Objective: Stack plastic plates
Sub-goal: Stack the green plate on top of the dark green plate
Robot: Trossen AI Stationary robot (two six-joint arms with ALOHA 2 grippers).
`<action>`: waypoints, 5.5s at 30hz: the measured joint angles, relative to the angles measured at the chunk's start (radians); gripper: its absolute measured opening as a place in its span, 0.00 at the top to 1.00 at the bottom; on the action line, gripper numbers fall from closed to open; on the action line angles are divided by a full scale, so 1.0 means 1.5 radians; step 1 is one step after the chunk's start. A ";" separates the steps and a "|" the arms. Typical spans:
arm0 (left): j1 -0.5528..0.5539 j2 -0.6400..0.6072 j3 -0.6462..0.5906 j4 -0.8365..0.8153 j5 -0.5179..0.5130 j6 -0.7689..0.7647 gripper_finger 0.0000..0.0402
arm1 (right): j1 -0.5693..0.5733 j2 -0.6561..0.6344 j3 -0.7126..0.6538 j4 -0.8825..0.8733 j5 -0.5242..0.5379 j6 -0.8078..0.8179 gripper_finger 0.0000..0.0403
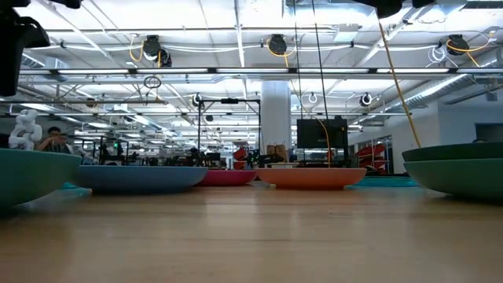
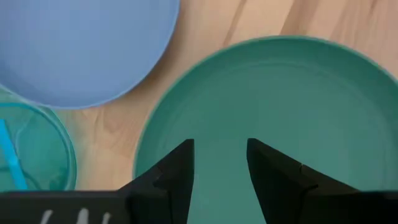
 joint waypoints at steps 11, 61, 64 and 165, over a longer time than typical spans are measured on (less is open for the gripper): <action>-0.018 0.000 0.000 -0.084 -0.018 0.015 0.62 | 0.000 0.000 0.000 0.000 0.000 0.008 0.74; -0.017 -0.001 -0.233 0.120 -0.039 0.024 0.62 | 0.000 0.000 0.000 0.000 0.000 0.008 0.74; -0.017 -0.001 -0.235 0.120 -0.040 0.018 0.62 | 0.000 0.000 0.000 0.000 0.000 0.008 0.74; 0.306 -0.002 0.125 0.248 -0.448 0.495 0.95 | 0.057 0.152 0.112 -0.016 0.158 0.371 0.70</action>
